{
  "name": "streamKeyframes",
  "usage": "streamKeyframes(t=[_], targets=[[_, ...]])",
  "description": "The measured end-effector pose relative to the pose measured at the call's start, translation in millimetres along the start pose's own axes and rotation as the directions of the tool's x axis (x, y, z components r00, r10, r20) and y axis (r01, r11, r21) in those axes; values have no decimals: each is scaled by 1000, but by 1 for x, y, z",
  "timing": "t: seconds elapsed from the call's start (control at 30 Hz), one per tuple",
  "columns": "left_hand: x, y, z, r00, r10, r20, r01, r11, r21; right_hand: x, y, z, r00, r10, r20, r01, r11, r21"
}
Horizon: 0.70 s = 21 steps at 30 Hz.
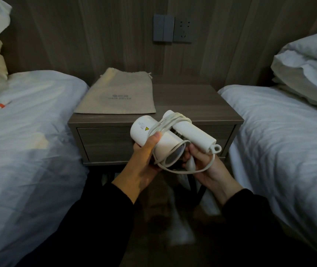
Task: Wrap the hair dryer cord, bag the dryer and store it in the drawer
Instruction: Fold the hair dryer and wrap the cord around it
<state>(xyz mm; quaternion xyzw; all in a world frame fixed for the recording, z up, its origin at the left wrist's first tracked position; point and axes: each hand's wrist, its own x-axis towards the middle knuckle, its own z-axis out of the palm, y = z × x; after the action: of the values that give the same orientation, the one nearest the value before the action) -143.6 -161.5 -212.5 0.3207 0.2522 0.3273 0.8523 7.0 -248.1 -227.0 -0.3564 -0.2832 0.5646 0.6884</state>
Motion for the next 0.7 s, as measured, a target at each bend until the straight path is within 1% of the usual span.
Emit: streamKeyframes(t=[0.07,0.1,0.17,0.27,0.33,0.4,0.5,0.57,0.63,0.7], targets=[[0,-2,1,1000,8,-30,-8,1000,-6,-1,0,0,999,8,-47,-7,999,31],[0,-4,1,1000,5,-24,-5,1000,-8,-2,-1,0,997,20,-75,-16,999,52],[-1,-5,1,999,-15,32,16,1000,-10,-4,-2,-1,993,67,-98,-59,995,75],[-5,-6,3,991,-39,130,45,998,-40,-4,-5,0,986,161,-40,-154,978,141],[-7,-6,5,988,-72,138,80,995,-57,-6,-9,-2,983,184,-3,-180,966,185],[-8,-6,5,990,-86,113,95,993,-76,-9,-12,-3,983,181,19,-181,961,209],[-6,-7,5,993,-76,92,82,995,-61,-10,-8,-6,981,189,30,-191,947,257],[-5,-9,4,992,-77,96,80,996,-37,-9,-7,-7,983,182,-7,-173,946,273],[-5,-11,4,991,-81,109,85,996,-34,-8,-6,-7,988,153,-30,-140,956,257],[-5,-13,2,991,-59,124,63,997,-33,-5,-4,-10,988,127,-89,-105,971,215]])
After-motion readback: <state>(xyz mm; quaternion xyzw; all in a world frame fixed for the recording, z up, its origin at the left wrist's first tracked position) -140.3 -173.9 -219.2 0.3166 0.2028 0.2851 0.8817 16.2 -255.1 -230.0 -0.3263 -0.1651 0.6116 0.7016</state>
